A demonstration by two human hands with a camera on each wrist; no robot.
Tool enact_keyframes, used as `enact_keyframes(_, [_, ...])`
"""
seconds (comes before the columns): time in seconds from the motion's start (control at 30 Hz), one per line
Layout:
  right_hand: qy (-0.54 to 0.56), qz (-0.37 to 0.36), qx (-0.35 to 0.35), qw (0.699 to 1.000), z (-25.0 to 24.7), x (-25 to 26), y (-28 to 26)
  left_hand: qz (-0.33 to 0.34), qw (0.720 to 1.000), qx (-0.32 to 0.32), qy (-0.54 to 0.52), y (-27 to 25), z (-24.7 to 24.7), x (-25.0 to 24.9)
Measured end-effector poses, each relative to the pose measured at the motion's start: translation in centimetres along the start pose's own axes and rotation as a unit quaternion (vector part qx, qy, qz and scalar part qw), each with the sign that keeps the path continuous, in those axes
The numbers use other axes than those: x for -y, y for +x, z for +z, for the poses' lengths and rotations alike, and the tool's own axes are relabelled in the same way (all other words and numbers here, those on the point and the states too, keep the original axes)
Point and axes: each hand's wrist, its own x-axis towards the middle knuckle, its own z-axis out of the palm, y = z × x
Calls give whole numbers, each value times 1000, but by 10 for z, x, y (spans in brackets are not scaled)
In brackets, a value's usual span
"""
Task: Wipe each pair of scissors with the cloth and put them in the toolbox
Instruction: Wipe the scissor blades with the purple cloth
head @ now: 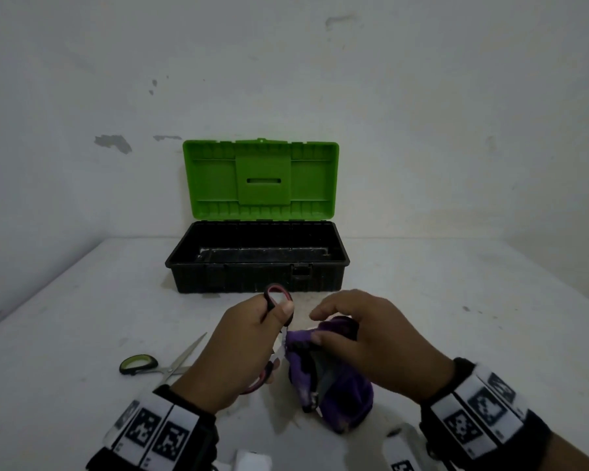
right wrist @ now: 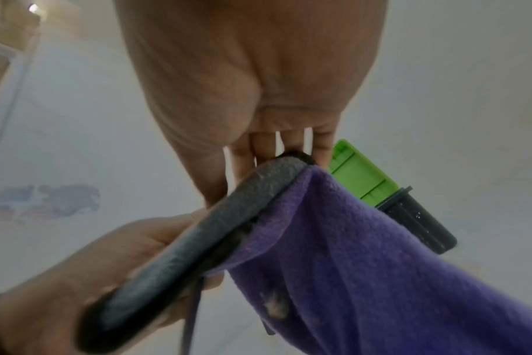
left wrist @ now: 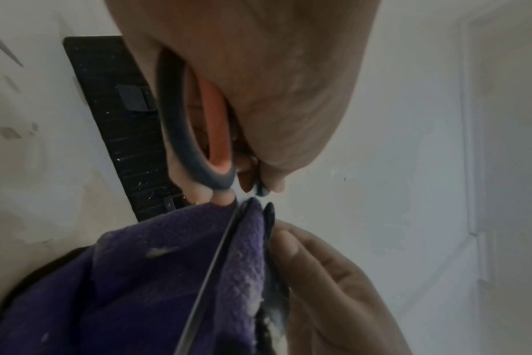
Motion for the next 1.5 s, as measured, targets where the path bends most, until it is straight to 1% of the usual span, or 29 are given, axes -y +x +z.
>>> enact_keyframes(0.03, [-20,-4,28,999,1,-1,4,7,1000,1,1,0,0,-1])
enact_keyframes(0.13, [23,-1,115,993,3,1,13,31,999,3,18,-1,1,-3])
enact_keyframes(0.2, [31,17,152,988,2,3,20,52,998,3,21,-2,1,-4])
enact_keyframes(0.3, [24,28,208,978,1,5,28,90,994,4,59,-2,-1,-2])
enact_keyframes(0.43, [25,26,261,965,-5,0,29,82,995,16,48,-4,-5,1])
enact_keyframes(0.5, [36,39,275,960,-12,-7,27,71,996,15,45,-7,-10,2])
enact_keyframes(0.6, [72,66,268,958,-23,-17,21,36,999,23,-1,-9,-15,2])
enact_keyframes(0.7, [111,79,255,957,-27,-22,17,49,998,32,1,-9,-13,1])
enact_keyframes(0.73, [121,83,249,957,-29,-24,15,44,998,32,-10,-8,-12,0])
enact_keyframes(0.8, [132,93,222,962,-37,-31,12,26,999,25,-32,-6,-16,0])
enact_keyframes(0.87, [162,107,169,966,-45,-40,8,12,998,-2,-54,-4,-23,2])
enact_keyframes(0.9, [203,119,136,962,-48,-45,5,5,998,-18,-67,-3,-26,4])
enact_keyframes(0.97, [294,138,84,942,-46,-52,0,-14,994,-43,-96,-1,-29,7])
enact_keyframes(1.07, [373,143,35,916,-29,-53,-3,-38,986,-74,-146,0,-20,6])
enact_keyframes(1.2, [455,140,-12,879,-4,-39,-1,-27,982,-105,-156,2,-3,6])
enact_keyframes(1.23, [457,132,-18,879,1,-34,0,-24,980,-112,-160,3,0,5])
enact_keyframes(1.27, [445,125,-23,886,5,-29,0,-24,978,-119,-168,3,2,5])
enact_keyframes(1.4, [364,106,4,925,14,-8,2,-13,973,-142,-181,4,12,0])
enact_keyframes(1.5, [340,111,2,934,20,3,4,6,973,-151,-173,4,15,-1])
